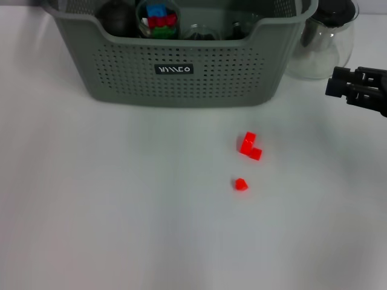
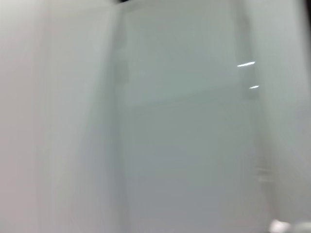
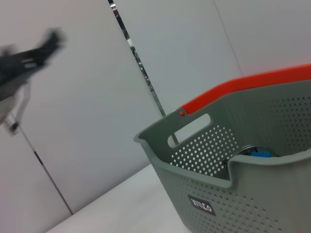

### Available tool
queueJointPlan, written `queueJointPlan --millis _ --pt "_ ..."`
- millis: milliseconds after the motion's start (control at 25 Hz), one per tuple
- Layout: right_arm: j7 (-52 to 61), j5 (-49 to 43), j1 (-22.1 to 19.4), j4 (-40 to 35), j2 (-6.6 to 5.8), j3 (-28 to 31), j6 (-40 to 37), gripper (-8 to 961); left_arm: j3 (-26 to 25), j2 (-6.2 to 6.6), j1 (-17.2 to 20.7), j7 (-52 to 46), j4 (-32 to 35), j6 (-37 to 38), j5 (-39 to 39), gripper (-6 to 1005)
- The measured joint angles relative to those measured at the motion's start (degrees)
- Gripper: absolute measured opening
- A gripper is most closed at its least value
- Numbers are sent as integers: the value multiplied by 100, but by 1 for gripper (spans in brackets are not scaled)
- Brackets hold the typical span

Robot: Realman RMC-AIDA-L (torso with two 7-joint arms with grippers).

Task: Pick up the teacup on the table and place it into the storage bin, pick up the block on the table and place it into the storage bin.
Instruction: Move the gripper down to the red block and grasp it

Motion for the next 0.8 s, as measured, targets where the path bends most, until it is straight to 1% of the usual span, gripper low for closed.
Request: queueJointPlan --millis 40,80,160,200,240,320,360,400,440,480,520,560,600,640,720,800 --pt "-15 -3 -3 -3 3 -1 -13 490 -14 -41 160 447 -151 375 -17 824" --pt "-44 -14 -4 -15 8 -8 -31 490 55 -80 297 866 -307 598 159 824" --pt "-290 -69 -19 -59 29 -77 -166 490 159 -106 423 1365 -592 641 730 824" --pt "-514 -106 -35 -91 47 -144 -280 490 201 -107 430 1503 -821 541 1149 824" --pt "-845 -179 -59 -150 85 -276 -486 490 196 -105 412 1680 -1171 366 1768 824" --pt "-1171 -326 -80 -386 185 -472 -714 490 102 -97 360 1826 -1612 120 2258 824" --pt "-1180 -480 -78 -674 269 -579 -754 490 48 -93 342 1899 -1816 -18 2472 824" --pt "-1081 -663 -59 -978 365 -687 -775 490 0 -91 328 1995 -2004 -195 2686 824" --pt "-892 -848 -22 -1284 430 -787 -773 490 -2 -90 326 2040 -2106 -309 2791 824" --pt "-490 -1074 39 -1659 503 -992 -774 490 -8 -87 325 2078 -2184 -413 2883 824" --pt "-214 -1200 85 -1893 537 -1125 -771 490 -4 -86 316 2113 -2277 -533 2983 824" --pt "478 -1335 250 -2332 531 -1627 -744 490 -3 -83 306 2150 -2381 -644 3073 824" --pt "778 -1358 334 -2516 515 -1867 -711 490 -4 -79 291 2196 -2487 -740 3159 824" --pt "778 -1358 334 -2516 515 -1867 -711 490 -1 -78 286 2220 -2520 -764 3189 824" --pt "1340 -1536 578 -2902 508 -2368 -676 490 -1 -78 286 2220 -2520 -764 3189 824" --pt "1730 -1838 847 -3098 514 -2802 -632 490 -2 -72 276 2360 -2687 -875 3425 824"
